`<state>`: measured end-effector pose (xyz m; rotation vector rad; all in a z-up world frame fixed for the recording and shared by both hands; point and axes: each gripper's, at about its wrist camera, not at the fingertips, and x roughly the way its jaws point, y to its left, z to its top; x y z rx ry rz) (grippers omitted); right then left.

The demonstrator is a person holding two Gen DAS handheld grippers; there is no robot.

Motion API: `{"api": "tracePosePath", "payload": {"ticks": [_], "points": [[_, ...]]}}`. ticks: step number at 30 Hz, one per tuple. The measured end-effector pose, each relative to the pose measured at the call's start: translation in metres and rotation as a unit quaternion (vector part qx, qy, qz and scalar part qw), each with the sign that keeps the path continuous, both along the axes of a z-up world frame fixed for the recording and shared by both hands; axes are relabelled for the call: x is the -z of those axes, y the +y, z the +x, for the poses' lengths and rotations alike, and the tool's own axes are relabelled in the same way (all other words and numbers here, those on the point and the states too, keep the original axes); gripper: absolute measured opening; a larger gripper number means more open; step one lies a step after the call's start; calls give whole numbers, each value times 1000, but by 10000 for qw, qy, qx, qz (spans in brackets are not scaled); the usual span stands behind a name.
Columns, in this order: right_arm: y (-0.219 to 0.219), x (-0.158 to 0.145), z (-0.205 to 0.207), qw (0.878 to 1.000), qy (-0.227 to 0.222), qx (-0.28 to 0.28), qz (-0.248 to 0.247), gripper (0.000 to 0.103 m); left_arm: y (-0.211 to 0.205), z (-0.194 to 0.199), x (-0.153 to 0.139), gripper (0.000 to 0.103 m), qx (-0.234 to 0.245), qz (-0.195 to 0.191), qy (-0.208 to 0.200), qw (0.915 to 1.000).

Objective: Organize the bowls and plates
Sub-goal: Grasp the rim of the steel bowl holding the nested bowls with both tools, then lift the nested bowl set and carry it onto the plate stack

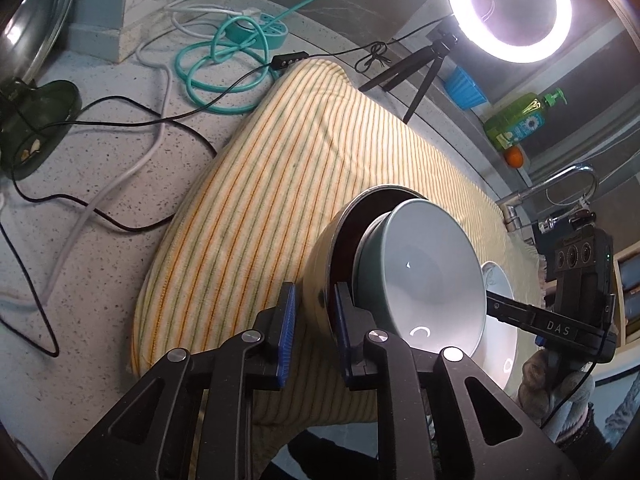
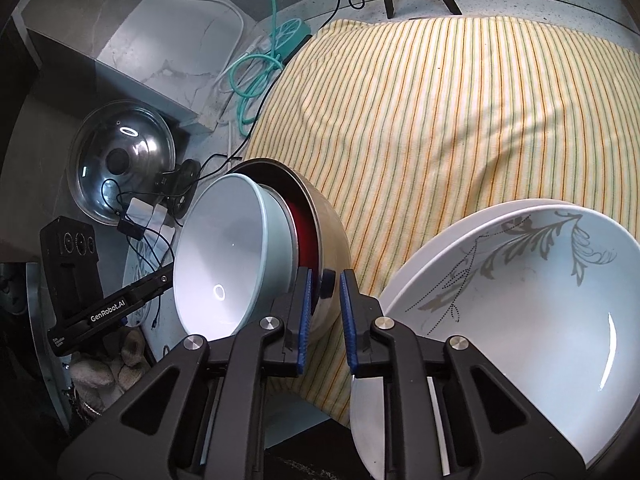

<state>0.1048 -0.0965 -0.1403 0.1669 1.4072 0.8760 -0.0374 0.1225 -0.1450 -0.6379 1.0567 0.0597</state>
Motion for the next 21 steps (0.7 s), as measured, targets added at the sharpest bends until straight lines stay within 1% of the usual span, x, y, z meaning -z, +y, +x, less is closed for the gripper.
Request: {"api": "tracePosePath", "payload": {"ticks": [6,16,21], "points": [[2,-1,0,10000,-50,-44,-29,14,-4,5,4,11,96,-64,36,9999],[3,-2,-2,9998,-151,-94,-98,14,-9,6,0,10,158,84,10,9998],[1,-7,-2,9998,-183,-67,-76,14,-11,5,-7,10,163,114,-30,9998]]}}
